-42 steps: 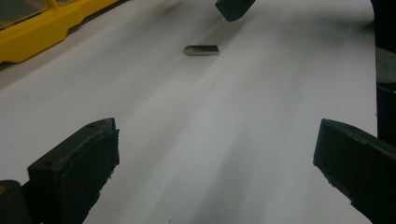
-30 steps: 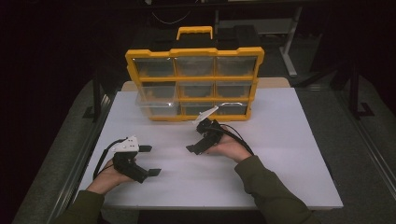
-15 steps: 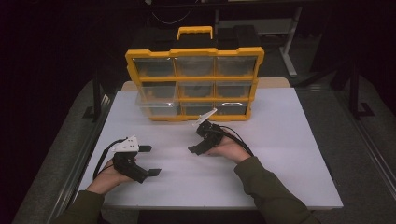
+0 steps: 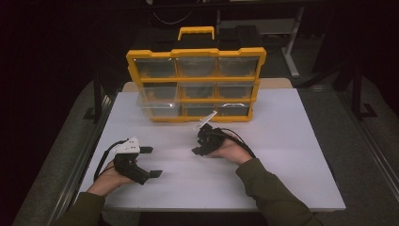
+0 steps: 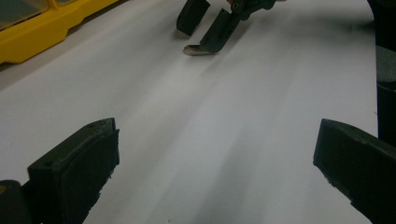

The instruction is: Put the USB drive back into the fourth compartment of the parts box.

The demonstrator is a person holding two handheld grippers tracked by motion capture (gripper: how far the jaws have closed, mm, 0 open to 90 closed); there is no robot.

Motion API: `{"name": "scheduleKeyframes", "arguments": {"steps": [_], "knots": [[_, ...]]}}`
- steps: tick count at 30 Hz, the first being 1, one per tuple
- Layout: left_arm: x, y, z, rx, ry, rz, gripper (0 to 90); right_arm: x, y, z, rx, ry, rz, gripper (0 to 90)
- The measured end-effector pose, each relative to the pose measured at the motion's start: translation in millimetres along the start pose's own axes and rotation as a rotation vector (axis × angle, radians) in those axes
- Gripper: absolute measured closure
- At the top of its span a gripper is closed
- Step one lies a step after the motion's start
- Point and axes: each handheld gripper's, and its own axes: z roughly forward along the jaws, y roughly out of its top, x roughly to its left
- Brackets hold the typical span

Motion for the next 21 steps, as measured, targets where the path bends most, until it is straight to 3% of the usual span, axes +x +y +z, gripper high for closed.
{"name": "scheduleKeyframes", "arguments": {"steps": [6, 21], "knots": [[-0.3, 0.0, -0.1, -0.002, 0.001, 0.000, 0.0, 0.2, -0.7, 2.0, 0.026, -0.002, -0.012, 64.5], [-0.4, 0.1, -0.2, -0.003, 0.002, 0.000, 0.0, 0.5, -2.1, 3.5, 0.045, 0.003, -0.027, 74.4]]}}
